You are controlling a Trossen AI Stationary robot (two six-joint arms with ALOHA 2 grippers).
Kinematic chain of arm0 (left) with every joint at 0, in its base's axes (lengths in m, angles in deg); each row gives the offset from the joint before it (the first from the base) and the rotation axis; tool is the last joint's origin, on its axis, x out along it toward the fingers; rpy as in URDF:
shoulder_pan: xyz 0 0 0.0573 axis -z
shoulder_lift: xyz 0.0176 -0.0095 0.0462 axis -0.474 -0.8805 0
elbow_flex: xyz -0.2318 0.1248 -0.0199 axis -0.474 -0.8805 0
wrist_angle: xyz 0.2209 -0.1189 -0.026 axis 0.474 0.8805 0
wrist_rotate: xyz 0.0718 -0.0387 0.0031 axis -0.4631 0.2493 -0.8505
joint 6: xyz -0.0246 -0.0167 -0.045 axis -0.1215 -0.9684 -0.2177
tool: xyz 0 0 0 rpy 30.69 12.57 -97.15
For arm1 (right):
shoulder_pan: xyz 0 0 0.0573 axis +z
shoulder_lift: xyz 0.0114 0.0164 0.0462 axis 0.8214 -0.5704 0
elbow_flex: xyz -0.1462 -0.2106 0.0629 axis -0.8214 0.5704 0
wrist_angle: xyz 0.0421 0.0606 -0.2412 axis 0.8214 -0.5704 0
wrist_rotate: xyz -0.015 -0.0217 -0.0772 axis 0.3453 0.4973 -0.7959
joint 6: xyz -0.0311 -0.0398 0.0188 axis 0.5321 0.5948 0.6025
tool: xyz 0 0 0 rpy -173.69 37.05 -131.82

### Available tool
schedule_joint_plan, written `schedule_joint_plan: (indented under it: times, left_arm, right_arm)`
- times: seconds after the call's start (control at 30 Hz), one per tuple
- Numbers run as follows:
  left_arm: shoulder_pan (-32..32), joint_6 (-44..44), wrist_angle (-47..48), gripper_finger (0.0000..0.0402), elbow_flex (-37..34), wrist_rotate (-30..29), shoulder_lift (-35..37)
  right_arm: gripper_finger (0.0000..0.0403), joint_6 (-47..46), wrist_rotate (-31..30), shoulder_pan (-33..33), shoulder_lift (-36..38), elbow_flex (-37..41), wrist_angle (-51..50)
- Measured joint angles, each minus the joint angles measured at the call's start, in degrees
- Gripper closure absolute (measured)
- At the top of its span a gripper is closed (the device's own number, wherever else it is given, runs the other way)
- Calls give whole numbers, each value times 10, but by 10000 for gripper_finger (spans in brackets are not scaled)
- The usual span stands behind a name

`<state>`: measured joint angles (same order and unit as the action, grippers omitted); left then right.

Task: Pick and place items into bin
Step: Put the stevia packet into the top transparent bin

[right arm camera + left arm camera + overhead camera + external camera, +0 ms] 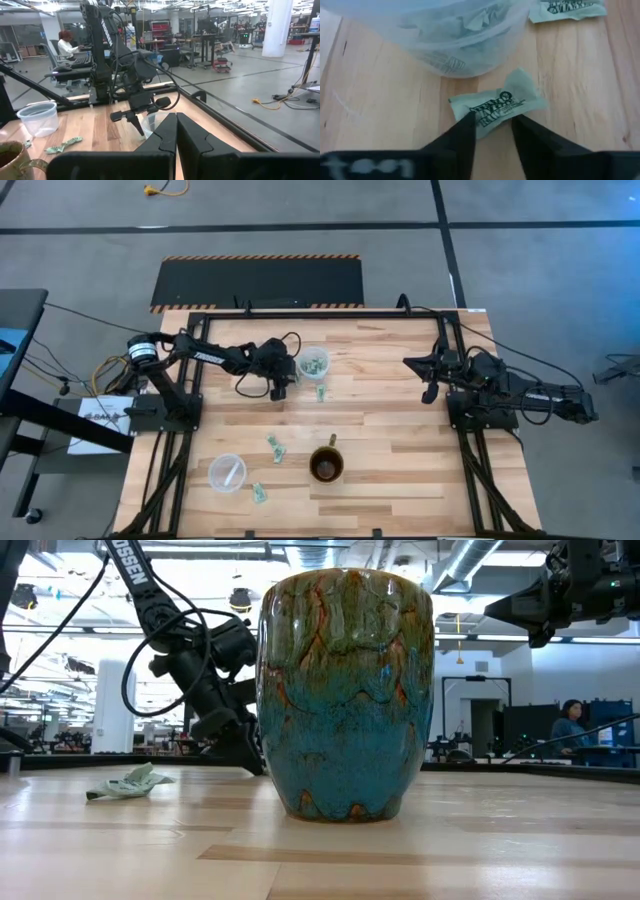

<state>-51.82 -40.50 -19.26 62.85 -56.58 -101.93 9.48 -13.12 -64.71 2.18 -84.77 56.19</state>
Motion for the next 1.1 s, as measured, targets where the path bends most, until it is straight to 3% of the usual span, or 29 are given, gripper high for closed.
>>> schedule_joint_plan:
  times: [0.2, 0.6, 0.87, 1.1]
  left_arm:
    - [0, -25, -2, 391, 0, -5, -1]
    - [23, -70, 34, 401, -3, -4, 32]
    - [51, -117, 110, 401, -3, -11, 153]
    - [56, -132, 18, 401, -2, -22, 263]
  right_arm:
    - [403, 0, 0, 0, 0, 0, 0]
    - [403, 0, 0, 0, 0, 0, 0]
    - [403, 0, 0, 0, 0, 0, 0]
    - [403, 0, 0, 0, 0, 0, 0]
